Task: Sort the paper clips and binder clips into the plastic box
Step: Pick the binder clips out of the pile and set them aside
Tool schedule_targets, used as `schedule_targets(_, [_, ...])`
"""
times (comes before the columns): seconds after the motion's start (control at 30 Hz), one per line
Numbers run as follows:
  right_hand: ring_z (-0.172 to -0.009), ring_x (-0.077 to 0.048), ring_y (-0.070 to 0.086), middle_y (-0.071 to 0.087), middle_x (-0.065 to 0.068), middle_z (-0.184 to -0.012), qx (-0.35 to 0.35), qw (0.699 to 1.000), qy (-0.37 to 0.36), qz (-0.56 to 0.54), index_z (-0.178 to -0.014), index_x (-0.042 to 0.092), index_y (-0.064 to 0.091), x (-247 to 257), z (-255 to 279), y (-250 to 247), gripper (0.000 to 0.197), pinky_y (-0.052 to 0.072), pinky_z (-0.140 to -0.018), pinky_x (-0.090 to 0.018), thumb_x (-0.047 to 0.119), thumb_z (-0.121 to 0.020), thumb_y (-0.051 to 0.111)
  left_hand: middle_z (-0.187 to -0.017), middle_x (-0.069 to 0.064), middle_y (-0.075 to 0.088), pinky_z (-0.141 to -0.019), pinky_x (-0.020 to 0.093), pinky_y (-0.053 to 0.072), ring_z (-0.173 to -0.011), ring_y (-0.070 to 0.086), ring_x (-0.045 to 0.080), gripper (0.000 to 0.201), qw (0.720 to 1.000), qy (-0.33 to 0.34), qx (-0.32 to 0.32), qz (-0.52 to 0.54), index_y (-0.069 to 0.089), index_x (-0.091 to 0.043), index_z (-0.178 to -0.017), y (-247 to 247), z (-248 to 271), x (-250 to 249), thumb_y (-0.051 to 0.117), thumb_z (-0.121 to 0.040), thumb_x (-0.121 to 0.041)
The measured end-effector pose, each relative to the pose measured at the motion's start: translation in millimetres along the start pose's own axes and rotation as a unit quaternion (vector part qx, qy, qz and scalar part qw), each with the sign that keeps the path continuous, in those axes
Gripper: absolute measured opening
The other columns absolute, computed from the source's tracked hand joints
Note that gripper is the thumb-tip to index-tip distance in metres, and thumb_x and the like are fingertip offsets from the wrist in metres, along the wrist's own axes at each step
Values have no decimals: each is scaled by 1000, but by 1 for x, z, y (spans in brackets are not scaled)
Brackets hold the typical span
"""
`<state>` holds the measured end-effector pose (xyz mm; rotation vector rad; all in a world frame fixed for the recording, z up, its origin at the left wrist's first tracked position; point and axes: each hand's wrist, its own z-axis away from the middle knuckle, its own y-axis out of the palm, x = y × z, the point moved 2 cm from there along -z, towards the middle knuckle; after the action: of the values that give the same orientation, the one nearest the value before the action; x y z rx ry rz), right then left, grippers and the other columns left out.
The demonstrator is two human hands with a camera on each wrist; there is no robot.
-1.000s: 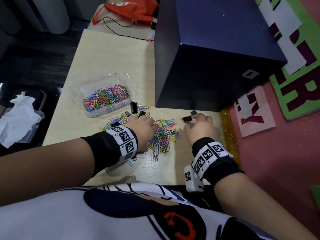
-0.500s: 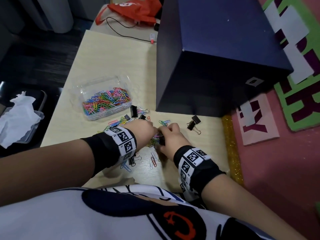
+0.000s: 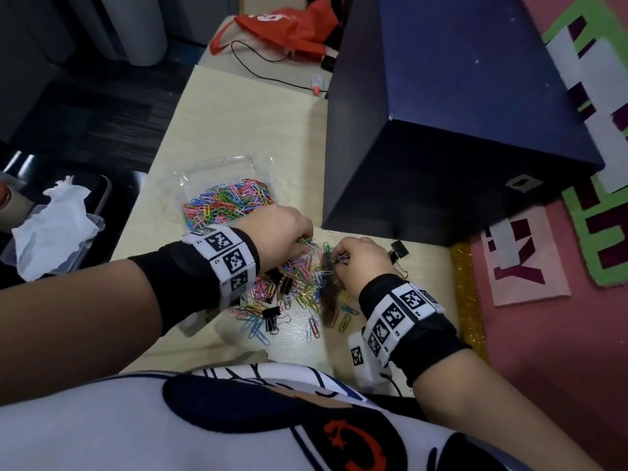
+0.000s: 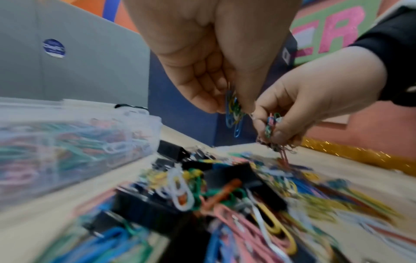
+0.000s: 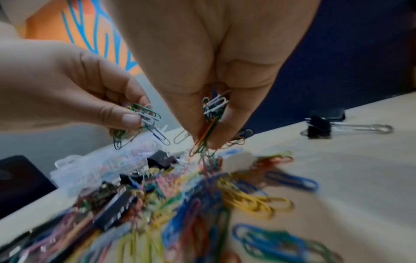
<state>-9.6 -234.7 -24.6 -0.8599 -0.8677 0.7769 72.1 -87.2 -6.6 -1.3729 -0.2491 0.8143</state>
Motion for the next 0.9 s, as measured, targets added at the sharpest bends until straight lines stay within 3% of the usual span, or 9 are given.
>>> schedule_targets(0.23, [-102,-19,55,58,0,-111,39,996,-69,-38,-94,26,67,45,-9,-13,11,41,-86,-24,20,-85,66,-110,5,65,-87,35,47,-104,60,26,31,993,-90,-73,20,65,-19,-113,-27,18,59,62,-88,-37])
schedule_targets(0.37, [-78,-20,64,65,2,-88,26,992,-80,-93,-87,27,66,81,-25,-11,11,53,-73,-26,17,-83,67,-107,7,65,-85,33,47,-101,60,27,31,987,-145,-68,13,66,-17,-111,-31,31,93,65,-87,-37])
schedule_targets(0.47, [-68,-18,68,65,4,-80,10,987,-78,-139,-87,25,63,107,-41,-11,11,54,-62,-24,15,-86,66,-106,6,64,-88,33,48,-102,60,26,32,984,-166,-57,28,66,-19,-111,-28,38,111,66,-86,-39])
schedule_targets(0.6, [-87,-21,68,69,0,-100,0,978,-62,-199,-96,26,64,133,-64,-5,15,55,-83,-36,21,-83,69,-110,6,62,-91,34,47,-103,59,25,33,983,-170,-62,41,63,-20,-117,-24,41,121,59,-90,-38])
schedule_targets(0.7, [-105,-24,62,64,-5,-118,58,975,-59,-208,-122,20,57,146,-73,3,37,50,-95,-40,24,-86,65,-113,6,61,-90,37,47,-103,59,26,29,979,-166,-103,57,62,-19,-118,-21,41,125,51,-95,-34])
schedule_targets(0.77, [-111,-24,59,59,-5,-127,72,980,-59,-175,-131,19,51,144,-76,4,40,48,-98,-37,19,-91,56,-117,6,59,-91,38,47,-105,59,28,29,978,-162,-117,65,60,-18,-119,-17,40,127,49,-96,-30])
schedule_targets(0.83, [-112,-21,58,59,-2,-128,49,990,-59,-121,-128,21,54,139,-77,2,36,46,-96,-29,13,-94,49,-122,5,58,-93,41,48,-109,58,29,31,983,-130,-121,56,59,-18,-123,-13,37,125,49,-95,-27])
schedule_targets(0.9, [-113,-23,57,58,-3,-128,48,994,-77,-59,-125,22,57,136,-75,0,39,46,-95,-29,6,-93,44,-132,2,55,-94,43,47,-115,57,28,38,990,-83,-107,28,55,-21,-131,-9,35,119,49,-93,-25])
